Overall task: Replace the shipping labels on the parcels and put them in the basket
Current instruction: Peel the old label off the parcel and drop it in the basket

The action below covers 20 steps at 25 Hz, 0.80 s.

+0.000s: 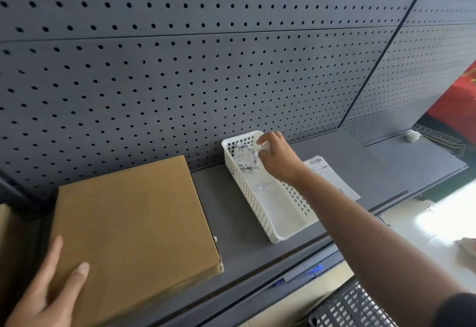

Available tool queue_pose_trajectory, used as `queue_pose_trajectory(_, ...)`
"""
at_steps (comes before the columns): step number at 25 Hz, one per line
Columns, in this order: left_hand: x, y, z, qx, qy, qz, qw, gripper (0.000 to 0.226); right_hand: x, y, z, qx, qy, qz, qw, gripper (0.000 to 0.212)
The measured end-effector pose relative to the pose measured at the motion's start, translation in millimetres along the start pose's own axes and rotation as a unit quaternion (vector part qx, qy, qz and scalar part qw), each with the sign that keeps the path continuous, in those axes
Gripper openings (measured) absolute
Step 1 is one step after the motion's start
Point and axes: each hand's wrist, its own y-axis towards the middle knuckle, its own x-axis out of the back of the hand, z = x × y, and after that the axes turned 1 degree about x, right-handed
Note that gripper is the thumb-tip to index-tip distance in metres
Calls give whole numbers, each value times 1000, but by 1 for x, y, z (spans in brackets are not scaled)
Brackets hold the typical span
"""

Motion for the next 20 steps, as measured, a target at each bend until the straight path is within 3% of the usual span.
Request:
queue_pose_trajectory(3, -7, -9, -14, -1, 19, -16, 1000, 66, -3, 1, -5, 45, -11, 2, 999, 54)
queue_pose_trajectory(5, -10, -15, -21, 19, 27, -29, 999, 63, -5, 3, -4, 48, -15, -23, 998, 57)
queue_pose_trajectory(8, -13, -24, -29, 10, 67, -14, 998, 59, -4, 6, -2, 25, 31, -76, 996, 48)
queue_pose_trajectory(13, -21, -31, -53, 44, 71, -18, 996, 50, -3, 12, 0, 32, 24, -127, 991, 3)
queue_pose_trajectory(20, -29, -41, -66, 25, 93, -30, 995, 56, -24, 22, -3, 75, -90, -119, 986, 19)
